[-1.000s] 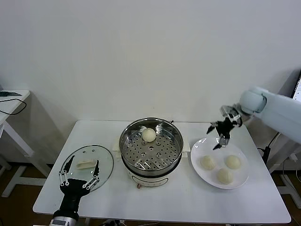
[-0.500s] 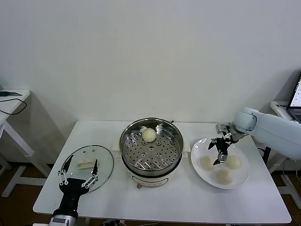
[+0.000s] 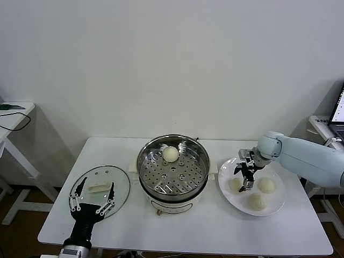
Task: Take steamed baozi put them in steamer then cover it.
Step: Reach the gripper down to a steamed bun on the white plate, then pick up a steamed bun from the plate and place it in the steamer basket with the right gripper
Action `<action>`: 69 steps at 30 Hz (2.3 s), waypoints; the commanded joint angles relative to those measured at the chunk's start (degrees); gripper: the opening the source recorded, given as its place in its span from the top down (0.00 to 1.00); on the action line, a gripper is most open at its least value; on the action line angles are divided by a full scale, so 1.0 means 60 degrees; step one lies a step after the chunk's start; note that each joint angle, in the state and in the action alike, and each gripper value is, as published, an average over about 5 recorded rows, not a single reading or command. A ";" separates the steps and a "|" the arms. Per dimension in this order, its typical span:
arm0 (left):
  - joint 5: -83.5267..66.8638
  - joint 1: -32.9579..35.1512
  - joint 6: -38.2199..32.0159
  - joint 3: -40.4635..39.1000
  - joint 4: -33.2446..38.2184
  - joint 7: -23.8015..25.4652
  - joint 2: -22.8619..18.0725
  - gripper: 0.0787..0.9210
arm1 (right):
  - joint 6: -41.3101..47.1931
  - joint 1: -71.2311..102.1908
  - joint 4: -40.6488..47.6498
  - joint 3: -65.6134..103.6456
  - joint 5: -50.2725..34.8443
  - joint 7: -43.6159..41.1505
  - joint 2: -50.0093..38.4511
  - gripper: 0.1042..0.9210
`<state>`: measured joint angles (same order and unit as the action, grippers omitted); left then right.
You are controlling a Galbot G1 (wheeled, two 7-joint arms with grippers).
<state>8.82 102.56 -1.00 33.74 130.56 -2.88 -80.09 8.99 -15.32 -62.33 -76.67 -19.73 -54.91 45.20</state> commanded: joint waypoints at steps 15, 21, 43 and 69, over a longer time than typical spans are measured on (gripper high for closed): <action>0.0016 -0.0084 -0.0021 -0.0018 -0.0210 -0.0010 -0.0027 0.12 | 0.0023 -0.0015 -0.0149 0.0073 0.0332 -0.0091 -0.0069 0.31; 0.0015 -0.0124 0.0001 -0.0028 -0.0163 -0.0025 0.0002 0.12 | -0.0069 -0.0639 -0.0188 0.0200 0.0284 -0.0812 -0.0095 0.34; 0.0032 -0.0265 0.0024 -0.0112 0.0035 -0.0063 0.0100 0.12 | 0.0200 -0.5750 -0.1721 -0.1142 -0.2452 -0.3075 0.3264 0.34; 0.0041 -0.0414 0.0001 -0.0135 -0.0081 -0.0108 0.0090 0.12 | 0.1271 -0.3784 -0.0500 -0.2151 -0.3143 -0.0305 0.6942 0.34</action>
<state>9.10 100.14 -0.99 32.94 130.25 -3.51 -79.64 15.50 -40.14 -66.73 -88.41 -37.31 -60.47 81.50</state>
